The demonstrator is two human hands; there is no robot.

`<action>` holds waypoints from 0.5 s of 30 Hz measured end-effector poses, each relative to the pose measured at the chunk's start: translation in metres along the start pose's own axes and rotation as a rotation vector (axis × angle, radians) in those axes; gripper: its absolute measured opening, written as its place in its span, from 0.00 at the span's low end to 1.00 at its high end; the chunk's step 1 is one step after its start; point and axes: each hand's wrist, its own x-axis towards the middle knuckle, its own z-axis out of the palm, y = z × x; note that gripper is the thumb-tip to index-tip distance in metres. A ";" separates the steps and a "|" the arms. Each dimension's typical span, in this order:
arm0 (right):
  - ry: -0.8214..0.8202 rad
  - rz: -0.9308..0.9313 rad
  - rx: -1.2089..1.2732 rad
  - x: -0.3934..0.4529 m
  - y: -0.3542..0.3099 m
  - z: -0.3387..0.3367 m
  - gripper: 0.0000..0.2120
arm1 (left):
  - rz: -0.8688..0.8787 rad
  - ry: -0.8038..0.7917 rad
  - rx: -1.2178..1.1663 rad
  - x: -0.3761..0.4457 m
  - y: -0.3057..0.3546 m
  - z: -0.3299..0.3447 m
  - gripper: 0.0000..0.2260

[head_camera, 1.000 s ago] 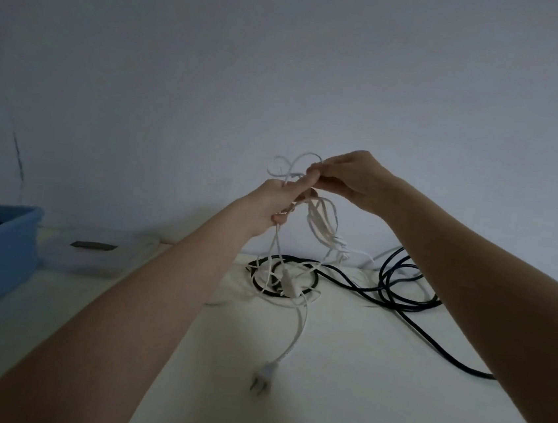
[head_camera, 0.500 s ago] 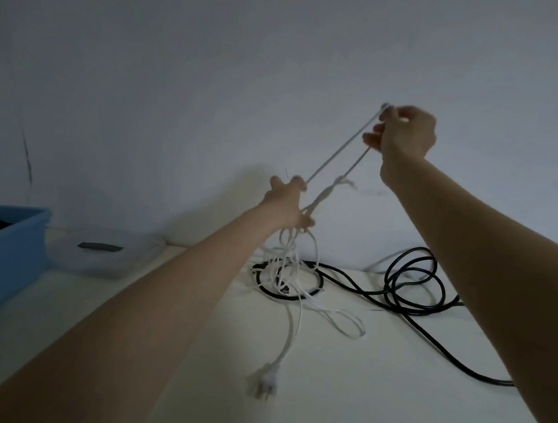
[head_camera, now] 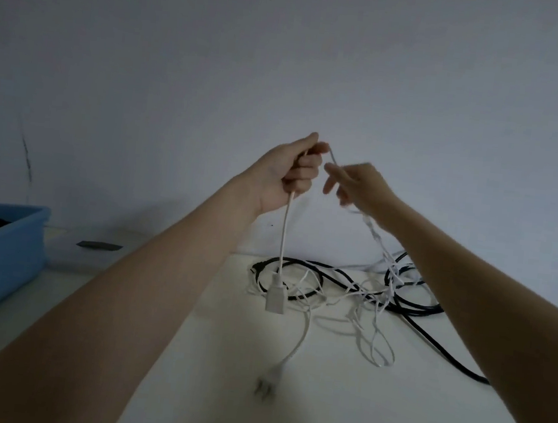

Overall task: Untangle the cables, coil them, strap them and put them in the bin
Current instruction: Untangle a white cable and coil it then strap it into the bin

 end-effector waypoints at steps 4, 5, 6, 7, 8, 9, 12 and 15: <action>-0.189 0.150 -0.037 -0.014 0.024 0.027 0.23 | 0.060 0.061 -0.239 0.001 0.007 0.004 0.13; -0.246 0.116 -0.204 -0.016 0.025 0.033 0.20 | 0.051 0.095 -0.258 0.001 0.004 0.004 0.13; -0.308 0.091 -0.321 -0.017 0.023 0.040 0.16 | 0.035 0.118 -0.258 0.002 0.000 0.004 0.14; -0.356 0.071 -0.376 -0.018 0.018 0.045 0.12 | 0.023 0.134 -0.234 0.004 -0.007 0.003 0.15; -0.418 0.072 -0.371 -0.020 0.012 0.048 0.09 | 0.025 0.153 -0.193 0.006 -0.012 0.000 0.18; -0.480 0.088 -0.334 -0.022 0.008 0.050 0.08 | 0.035 0.180 -0.158 0.010 -0.018 -0.004 0.20; -0.621 0.129 -0.236 -0.026 0.012 0.053 0.08 | 0.114 0.317 -0.138 0.017 -0.011 -0.014 0.24; -0.625 0.203 -0.243 -0.035 0.034 0.053 0.08 | 0.162 0.384 -0.059 0.018 0.008 -0.026 0.24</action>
